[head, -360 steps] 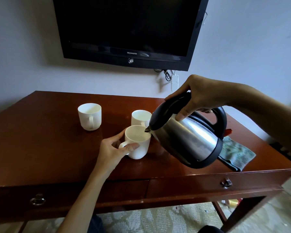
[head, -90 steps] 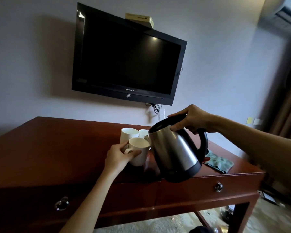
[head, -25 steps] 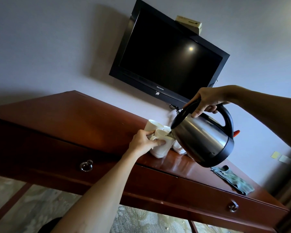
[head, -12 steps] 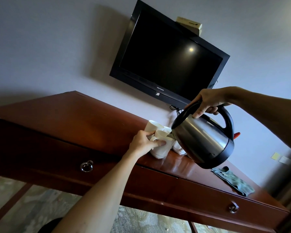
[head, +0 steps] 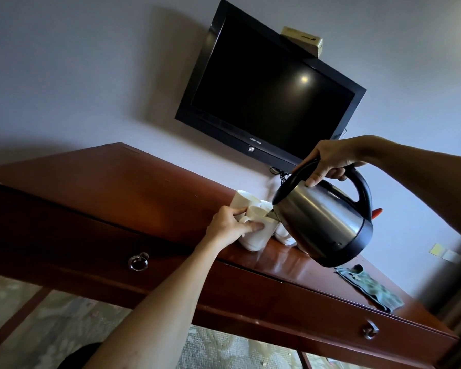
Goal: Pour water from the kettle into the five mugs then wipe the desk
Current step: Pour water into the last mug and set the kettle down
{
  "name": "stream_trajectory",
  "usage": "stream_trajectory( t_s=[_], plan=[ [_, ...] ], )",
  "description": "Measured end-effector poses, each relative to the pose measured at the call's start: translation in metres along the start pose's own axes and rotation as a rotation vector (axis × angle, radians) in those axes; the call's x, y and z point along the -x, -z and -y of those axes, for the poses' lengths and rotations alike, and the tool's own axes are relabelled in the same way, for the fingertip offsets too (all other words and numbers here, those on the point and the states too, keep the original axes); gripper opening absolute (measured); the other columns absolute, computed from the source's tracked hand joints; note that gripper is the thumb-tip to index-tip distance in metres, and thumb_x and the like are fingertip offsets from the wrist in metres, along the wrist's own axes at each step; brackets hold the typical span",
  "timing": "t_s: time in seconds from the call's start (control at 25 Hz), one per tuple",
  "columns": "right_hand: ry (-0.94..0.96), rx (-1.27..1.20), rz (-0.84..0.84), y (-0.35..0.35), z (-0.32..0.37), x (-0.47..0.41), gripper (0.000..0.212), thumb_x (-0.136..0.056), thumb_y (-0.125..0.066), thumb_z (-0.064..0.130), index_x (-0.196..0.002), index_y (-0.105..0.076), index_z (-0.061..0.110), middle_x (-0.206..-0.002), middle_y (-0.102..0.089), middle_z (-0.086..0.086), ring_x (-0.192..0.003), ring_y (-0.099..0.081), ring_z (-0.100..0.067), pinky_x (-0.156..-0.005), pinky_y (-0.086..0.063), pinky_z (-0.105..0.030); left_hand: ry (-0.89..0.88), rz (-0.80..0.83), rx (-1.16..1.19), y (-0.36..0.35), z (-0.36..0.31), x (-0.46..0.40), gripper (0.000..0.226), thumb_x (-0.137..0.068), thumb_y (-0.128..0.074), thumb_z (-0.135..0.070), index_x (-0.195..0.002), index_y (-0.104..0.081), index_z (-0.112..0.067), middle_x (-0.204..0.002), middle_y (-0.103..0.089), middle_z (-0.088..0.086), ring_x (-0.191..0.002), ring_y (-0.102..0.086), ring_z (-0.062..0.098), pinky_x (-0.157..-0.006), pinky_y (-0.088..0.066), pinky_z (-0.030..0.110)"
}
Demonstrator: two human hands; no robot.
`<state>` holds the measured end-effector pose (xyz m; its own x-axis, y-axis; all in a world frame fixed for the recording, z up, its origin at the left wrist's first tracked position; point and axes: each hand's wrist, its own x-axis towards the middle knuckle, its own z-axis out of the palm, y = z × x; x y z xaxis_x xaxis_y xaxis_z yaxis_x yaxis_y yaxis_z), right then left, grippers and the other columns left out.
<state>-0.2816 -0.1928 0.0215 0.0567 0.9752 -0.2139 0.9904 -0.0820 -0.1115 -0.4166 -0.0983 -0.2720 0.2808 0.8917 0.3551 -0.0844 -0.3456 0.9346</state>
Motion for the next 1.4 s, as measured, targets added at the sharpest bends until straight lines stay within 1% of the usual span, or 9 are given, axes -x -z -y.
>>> stream_trajectory(
  t_s=[0.4, 0.64, 0.84, 0.92, 1.0, 1.08, 1.2, 1.32, 1.4],
  plan=[
    [0.002, 0.011, -0.008, 0.001, -0.0013, -0.0005, 0.043, -0.074, -0.084, 0.012, -0.116, -0.076, 0.014, -0.046, -0.042, -0.003, -0.038, -0.032, -0.012, -0.041, -0.038, -0.023, -0.01, -0.005, 0.006, -0.0011, 0.0017, -0.0009, 0.105, -0.028, -0.08, -0.089, -0.119, -0.075, -0.037, -0.119, -0.076, -0.006, -0.116, -0.068, 0.016, -0.098, -0.056, 0.046],
    [0.005, 0.032, 0.003, 0.0005, 0.0016, -0.0007, 0.058, -0.06, -0.088, 0.024, -0.115, -0.077, 0.01, -0.046, -0.042, -0.003, -0.039, -0.033, -0.013, -0.043, -0.038, -0.023, -0.005, -0.004, -0.004, 0.0008, -0.0024, 0.0019, 0.097, -0.036, -0.083, -0.079, -0.121, -0.075, -0.033, -0.118, -0.076, -0.005, -0.114, -0.068, 0.018, -0.098, -0.056, 0.046],
    [0.01, 0.056, -0.009, 0.0024, 0.0033, -0.0023, 0.043, -0.073, -0.086, 0.015, -0.114, -0.077, 0.01, -0.046, -0.044, -0.002, -0.039, -0.035, -0.012, -0.042, -0.04, -0.023, -0.011, 0.005, 0.017, 0.0008, -0.003, 0.0022, 0.095, -0.036, -0.083, -0.076, -0.12, -0.076, -0.031, -0.115, -0.077, -0.006, -0.111, -0.069, 0.016, -0.096, -0.057, 0.043],
    [0.009, 0.056, -0.009, 0.0018, 0.0038, -0.0015, 0.043, -0.073, -0.086, 0.015, -0.114, -0.077, 0.01, -0.046, -0.045, -0.002, -0.039, -0.035, -0.012, -0.043, -0.04, -0.023, -0.004, 0.004, 0.029, 0.0007, -0.0036, 0.003, 0.096, -0.035, -0.083, -0.077, -0.12, -0.075, -0.032, -0.115, -0.077, -0.006, -0.112, -0.069, 0.016, -0.096, -0.057, 0.044],
    [0.011, 0.049, -0.003, 0.0012, 0.0039, -0.001, 0.05, -0.067, -0.088, 0.02, -0.114, -0.077, 0.011, -0.046, -0.044, -0.003, -0.039, -0.035, -0.013, -0.044, -0.04, -0.023, 0.005, 0.005, 0.028, 0.0008, -0.0043, 0.0029, 0.098, -0.034, -0.083, -0.078, -0.12, -0.075, -0.033, -0.115, -0.077, -0.006, -0.111, -0.069, 0.015, -0.096, -0.057, 0.044],
    [0.01, 0.043, 0.0, 0.0007, 0.0043, -0.0009, 0.056, -0.061, -0.089, 0.024, -0.115, -0.077, 0.011, -0.047, -0.043, -0.004, -0.039, -0.034, -0.013, -0.044, -0.04, -0.024, 0.006, 0.005, 0.028, 0.0006, -0.004, 0.0032, 0.101, -0.03, -0.083, -0.083, -0.119, -0.076, -0.035, -0.114, -0.077, -0.007, -0.111, -0.07, 0.015, -0.095, -0.057, 0.044],
    [0.011, 0.031, 0.003, 0.0007, 0.0023, -0.0013, 0.057, -0.062, -0.088, 0.023, -0.116, -0.076, 0.012, -0.046, -0.043, -0.004, -0.039, -0.034, -0.013, -0.043, -0.04, -0.024, -0.004, 0.007, 0.026, 0.0006, -0.0037, 0.0033, 0.111, -0.024, -0.079, -0.089, -0.12, -0.075, -0.034, -0.116, -0.077, -0.006, -0.113, -0.069, 0.015, -0.097, -0.056, 0.043],
    [0.007, 0.03, -0.004, 0.0, 0.0022, -0.0006, 0.048, -0.07, -0.086, 0.016, -0.117, -0.076, 0.011, -0.046, -0.04, -0.003, -0.039, -0.032, -0.012, -0.042, -0.038, -0.023, -0.004, 0.006, 0.033, 0.0012, -0.0042, 0.0042, 0.121, -0.02, -0.076, -0.092, -0.124, -0.074, -0.03, -0.12, -0.076, -0.003, -0.117, -0.067, 0.015, -0.1, -0.055, 0.041],
    [0.0, 0.041, -0.007, -0.0015, 0.0021, 0.0004, 0.042, -0.076, -0.084, 0.011, -0.117, -0.076, 0.01, -0.046, -0.036, -0.002, -0.039, -0.03, -0.012, -0.042, -0.036, -0.022, 0.0, 0.006, 0.018, 0.0007, -0.0033, 0.0039, 0.122, -0.019, -0.075, -0.093, -0.124, -0.074, -0.031, -0.119, -0.076, -0.003, -0.118, -0.067, 0.015, -0.101, -0.054, 0.041]
  ],
)
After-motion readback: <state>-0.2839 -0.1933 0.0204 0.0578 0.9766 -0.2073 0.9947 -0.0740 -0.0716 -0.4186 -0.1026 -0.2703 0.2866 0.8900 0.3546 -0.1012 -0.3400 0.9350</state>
